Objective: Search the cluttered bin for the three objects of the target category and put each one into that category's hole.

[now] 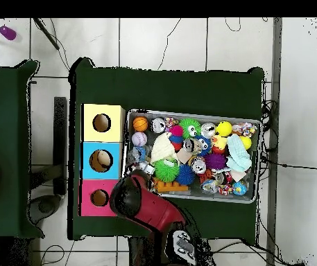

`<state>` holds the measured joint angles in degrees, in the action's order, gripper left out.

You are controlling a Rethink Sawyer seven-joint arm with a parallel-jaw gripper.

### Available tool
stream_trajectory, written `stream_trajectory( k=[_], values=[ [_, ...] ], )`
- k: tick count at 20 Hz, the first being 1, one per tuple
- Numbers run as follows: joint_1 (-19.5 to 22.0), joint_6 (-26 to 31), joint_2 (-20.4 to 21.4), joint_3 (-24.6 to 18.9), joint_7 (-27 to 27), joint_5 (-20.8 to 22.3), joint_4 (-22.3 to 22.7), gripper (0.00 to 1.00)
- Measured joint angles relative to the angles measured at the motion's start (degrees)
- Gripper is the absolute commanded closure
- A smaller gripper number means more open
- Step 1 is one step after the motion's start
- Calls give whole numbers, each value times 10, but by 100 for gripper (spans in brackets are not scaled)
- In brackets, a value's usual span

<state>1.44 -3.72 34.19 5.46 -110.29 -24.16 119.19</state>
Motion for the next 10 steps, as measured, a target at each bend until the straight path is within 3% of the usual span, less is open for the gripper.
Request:
stream_trajectory(
  k=[5,10],
  values=[
    [-29,45,4,17,0,-11,-4,0],
    [-36,46,4,25,0,-11,-6,0]
  ],
)
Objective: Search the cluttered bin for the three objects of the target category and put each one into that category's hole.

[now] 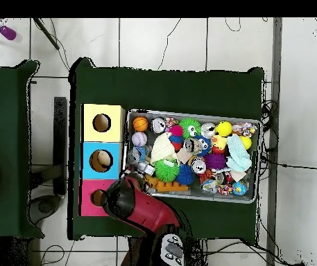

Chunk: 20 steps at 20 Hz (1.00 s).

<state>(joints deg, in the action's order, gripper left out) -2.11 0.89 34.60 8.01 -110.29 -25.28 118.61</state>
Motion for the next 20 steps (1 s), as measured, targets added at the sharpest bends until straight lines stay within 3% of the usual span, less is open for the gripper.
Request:
stream_trajectory(
  k=[12,20],
  values=[
    [23,-17,-7,0,0,0,-3,0],
    [16,-19,-27,5,0,0,-20,0]
  ],
)
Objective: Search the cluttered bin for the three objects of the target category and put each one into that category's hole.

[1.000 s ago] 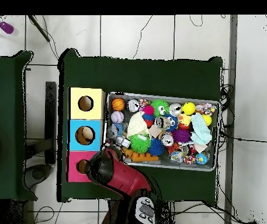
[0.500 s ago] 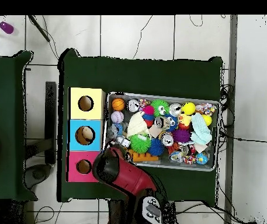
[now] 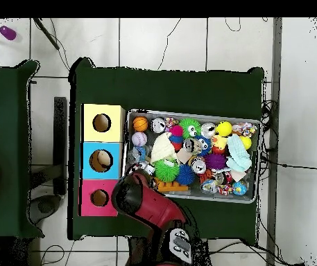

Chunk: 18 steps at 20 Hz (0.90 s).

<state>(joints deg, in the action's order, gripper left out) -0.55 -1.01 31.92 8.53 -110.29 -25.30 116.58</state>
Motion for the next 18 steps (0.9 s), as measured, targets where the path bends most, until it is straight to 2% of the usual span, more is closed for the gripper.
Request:
stream_trajectory(
  k=[11,18],
  values=[
    [-42,0,-29,27,0,-16,-49,0],
    [-51,0,-43,37,0,-28,-78,0]
  ],
)
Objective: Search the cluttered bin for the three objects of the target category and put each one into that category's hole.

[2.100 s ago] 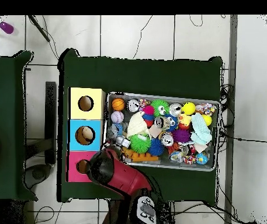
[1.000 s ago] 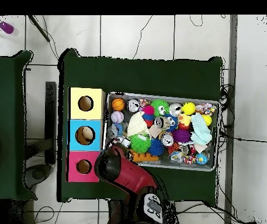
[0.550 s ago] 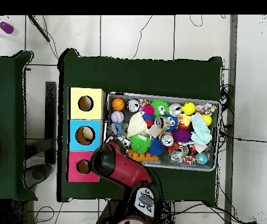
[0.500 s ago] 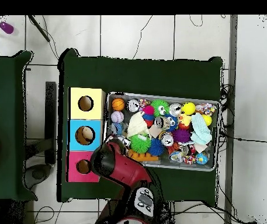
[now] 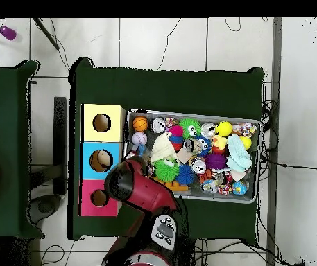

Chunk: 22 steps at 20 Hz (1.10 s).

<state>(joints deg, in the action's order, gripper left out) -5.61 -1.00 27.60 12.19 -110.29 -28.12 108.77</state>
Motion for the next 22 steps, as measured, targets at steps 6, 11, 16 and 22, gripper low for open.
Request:
stream_trajectory(
  k=[6,11,16,22],
  values=[
    [9,0,0,0,0,0,-2,0],
    [14,0,0,0,0,0,-4,0],
    [20,0,-1,-2,0,0,-5,0],
    [35,0,-1,-6,0,0,-5,100]
  ],
)
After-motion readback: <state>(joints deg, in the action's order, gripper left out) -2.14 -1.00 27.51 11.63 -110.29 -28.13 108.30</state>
